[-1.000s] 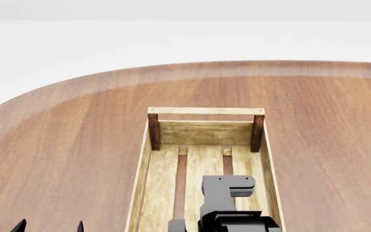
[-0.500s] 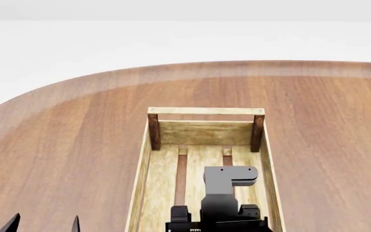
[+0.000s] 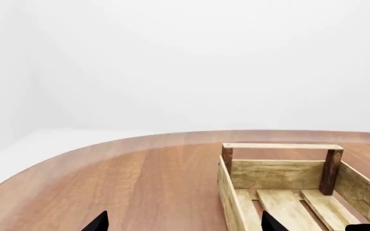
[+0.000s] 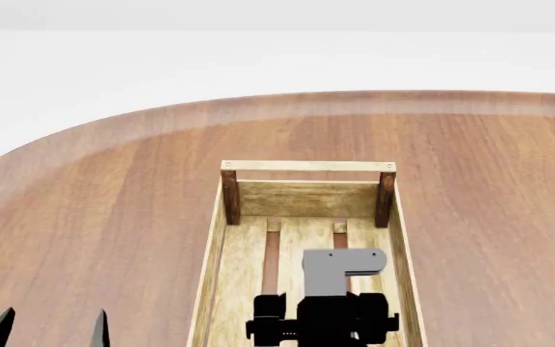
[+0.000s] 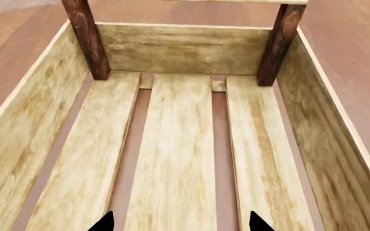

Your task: Pick up the cream cheese and put it in the tray.

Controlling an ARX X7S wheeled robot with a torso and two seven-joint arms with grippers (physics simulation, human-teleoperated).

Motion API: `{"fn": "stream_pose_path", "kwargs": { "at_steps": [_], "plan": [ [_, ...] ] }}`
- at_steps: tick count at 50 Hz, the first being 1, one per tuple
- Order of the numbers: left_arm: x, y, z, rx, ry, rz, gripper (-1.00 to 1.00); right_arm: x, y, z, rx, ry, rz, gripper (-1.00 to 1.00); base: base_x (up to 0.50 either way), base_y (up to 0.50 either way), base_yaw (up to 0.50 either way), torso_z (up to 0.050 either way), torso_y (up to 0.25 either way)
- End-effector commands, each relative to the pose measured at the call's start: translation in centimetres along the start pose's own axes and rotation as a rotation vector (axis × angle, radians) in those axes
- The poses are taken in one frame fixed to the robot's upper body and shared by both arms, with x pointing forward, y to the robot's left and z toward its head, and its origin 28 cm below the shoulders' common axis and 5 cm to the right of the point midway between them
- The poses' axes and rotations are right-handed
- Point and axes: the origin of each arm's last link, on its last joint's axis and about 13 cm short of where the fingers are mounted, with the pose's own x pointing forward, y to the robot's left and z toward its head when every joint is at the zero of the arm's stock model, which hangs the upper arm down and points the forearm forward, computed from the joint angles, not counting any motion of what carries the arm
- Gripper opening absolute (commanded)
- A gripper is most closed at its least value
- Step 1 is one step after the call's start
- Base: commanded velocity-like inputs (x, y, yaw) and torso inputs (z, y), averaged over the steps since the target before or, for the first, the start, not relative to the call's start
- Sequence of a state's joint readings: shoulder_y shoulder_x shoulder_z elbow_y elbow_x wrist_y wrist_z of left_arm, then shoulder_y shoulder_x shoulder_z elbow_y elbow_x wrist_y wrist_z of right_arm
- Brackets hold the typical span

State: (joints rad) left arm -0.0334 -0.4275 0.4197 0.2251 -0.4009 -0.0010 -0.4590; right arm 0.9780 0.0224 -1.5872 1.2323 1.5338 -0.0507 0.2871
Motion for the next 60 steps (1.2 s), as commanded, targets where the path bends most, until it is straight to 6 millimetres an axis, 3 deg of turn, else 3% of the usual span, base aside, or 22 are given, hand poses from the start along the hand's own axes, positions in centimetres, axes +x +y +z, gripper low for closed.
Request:
{"fn": "stream_pose_path", "kwargs": {
  "at_steps": [1, 18, 31, 60],
  "plan": [
    [-0.5, 0.0, 1.8, -0.02, -0.022, -0.006, 1.0, -0.7, 0.1, -1.2, 0.002, -0.111, -0.015, 1.0, 0.0, 0.0, 0.0, 0.0, 0.0],
    [-1.4, 0.0, 4.3, -0.025, -0.04, -0.011, 1.0, -4.8, 0.6, -1.7, -0.032, -0.269, -0.036, 1.0, 0.0, 0.0, 0.0, 0.0, 0.0],
    [-2.1, -0.1, 5.9, -0.023, -0.067, -0.035, 1.0, -8.7, 0.9, -0.3, -0.063, -0.372, -0.036, 1.0, 0.0, 0.0, 0.0, 0.0, 0.0],
    [-4.0, 0.0, 9.6, -0.053, -0.152, -0.067, 1.0, -14.4, 1.6, -0.2, -0.1, -0.533, -0.048, 1.0, 0.0, 0.0, 0.0, 0.0, 0.0]
  ]
}}
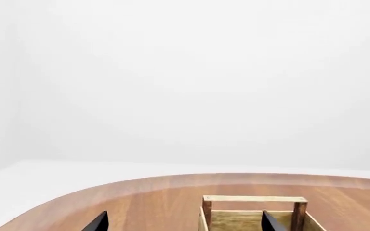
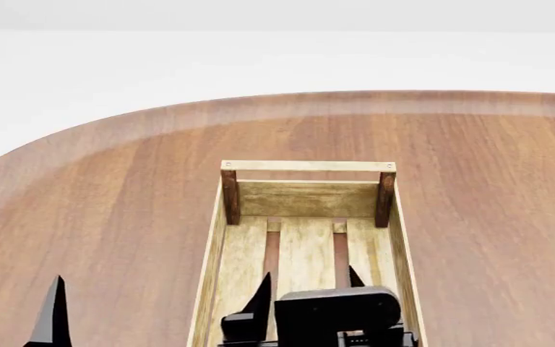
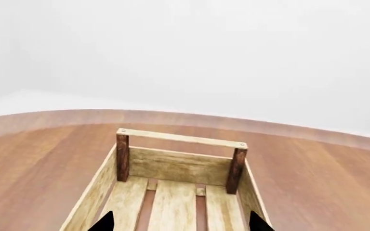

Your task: Pick up the cream cheese and put it in the tray.

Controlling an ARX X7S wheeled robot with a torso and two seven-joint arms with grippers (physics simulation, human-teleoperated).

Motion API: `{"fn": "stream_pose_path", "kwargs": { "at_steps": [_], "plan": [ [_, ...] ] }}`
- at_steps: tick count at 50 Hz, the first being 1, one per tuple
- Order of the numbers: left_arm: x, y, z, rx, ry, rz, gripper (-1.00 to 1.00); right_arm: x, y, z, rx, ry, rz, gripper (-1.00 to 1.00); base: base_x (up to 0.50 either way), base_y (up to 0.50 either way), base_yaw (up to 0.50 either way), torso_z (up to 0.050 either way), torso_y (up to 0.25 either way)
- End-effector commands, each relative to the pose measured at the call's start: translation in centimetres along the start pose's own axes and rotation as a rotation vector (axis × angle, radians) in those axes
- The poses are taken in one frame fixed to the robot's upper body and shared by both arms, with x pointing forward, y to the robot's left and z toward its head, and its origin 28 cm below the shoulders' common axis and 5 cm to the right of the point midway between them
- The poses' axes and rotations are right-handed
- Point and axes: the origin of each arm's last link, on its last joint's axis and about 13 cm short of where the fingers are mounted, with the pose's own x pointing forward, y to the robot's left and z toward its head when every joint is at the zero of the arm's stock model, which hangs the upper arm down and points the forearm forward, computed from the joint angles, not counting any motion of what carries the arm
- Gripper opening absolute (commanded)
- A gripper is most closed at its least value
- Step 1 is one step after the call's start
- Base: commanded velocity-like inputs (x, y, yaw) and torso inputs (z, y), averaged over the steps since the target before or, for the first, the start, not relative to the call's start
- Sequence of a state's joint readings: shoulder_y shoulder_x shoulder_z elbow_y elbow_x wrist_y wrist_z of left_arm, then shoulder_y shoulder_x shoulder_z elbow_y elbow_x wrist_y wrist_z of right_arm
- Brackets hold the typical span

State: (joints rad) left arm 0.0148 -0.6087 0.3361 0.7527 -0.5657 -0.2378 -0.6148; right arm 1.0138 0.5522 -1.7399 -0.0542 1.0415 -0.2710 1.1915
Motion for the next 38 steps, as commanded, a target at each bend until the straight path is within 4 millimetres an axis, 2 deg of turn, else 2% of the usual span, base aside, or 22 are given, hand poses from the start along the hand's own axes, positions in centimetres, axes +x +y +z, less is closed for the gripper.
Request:
{"fn": "stream_pose_path", "kwargs": {
  "at_steps": [1, 38],
  "plan": [
    [-0.6, -0.1, 1.4, -0.012, -0.03, -0.013, 1.0, -2.0, 0.1, 0.8, -0.004, -0.059, -0.011, 1.0, 0.0, 0.0, 0.0, 0.0, 0.0],
    [-2.5, -0.2, 5.6, -0.076, -0.125, -0.055, 1.0, -6.6, 0.6, 2.0, -0.044, -0.17, -0.014, 1.0, 0.0, 0.0, 0.0, 0.0, 0.0]
  ]
}}
